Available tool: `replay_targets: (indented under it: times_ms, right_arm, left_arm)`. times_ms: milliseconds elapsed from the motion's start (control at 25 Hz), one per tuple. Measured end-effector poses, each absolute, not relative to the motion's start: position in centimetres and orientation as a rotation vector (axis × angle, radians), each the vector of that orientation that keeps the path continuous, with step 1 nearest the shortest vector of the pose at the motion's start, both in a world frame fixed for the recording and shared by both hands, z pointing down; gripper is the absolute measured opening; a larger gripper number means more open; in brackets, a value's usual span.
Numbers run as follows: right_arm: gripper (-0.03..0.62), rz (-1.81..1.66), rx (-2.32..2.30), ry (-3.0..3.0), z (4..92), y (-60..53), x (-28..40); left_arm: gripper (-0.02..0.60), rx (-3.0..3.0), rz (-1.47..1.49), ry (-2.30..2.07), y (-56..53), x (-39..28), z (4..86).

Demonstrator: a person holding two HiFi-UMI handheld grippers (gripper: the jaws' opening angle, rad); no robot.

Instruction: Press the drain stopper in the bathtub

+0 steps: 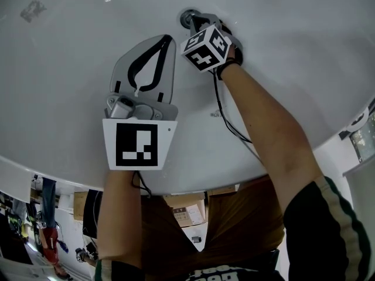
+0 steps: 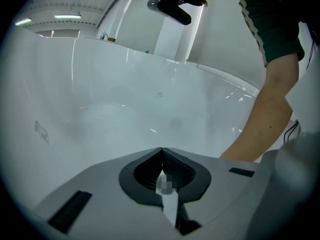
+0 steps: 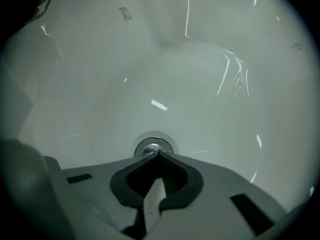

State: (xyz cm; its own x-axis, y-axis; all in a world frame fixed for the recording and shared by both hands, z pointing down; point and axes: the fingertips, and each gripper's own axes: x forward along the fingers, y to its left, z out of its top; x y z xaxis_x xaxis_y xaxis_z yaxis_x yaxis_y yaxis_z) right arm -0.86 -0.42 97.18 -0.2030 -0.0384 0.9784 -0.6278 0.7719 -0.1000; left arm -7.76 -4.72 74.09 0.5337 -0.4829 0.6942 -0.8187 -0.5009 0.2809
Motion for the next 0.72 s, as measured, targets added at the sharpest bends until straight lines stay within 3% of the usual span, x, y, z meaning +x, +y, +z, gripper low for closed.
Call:
replay_targets:
  times_ms: [720]
  right_arm:
    - [0.009, 0.615, 0.539, -1.793, 93.8, -1.5, 0.6]
  left_arm:
    - [0.009, 2.263, 0.842, -0.909, -3.0, -5.8, 74.8]
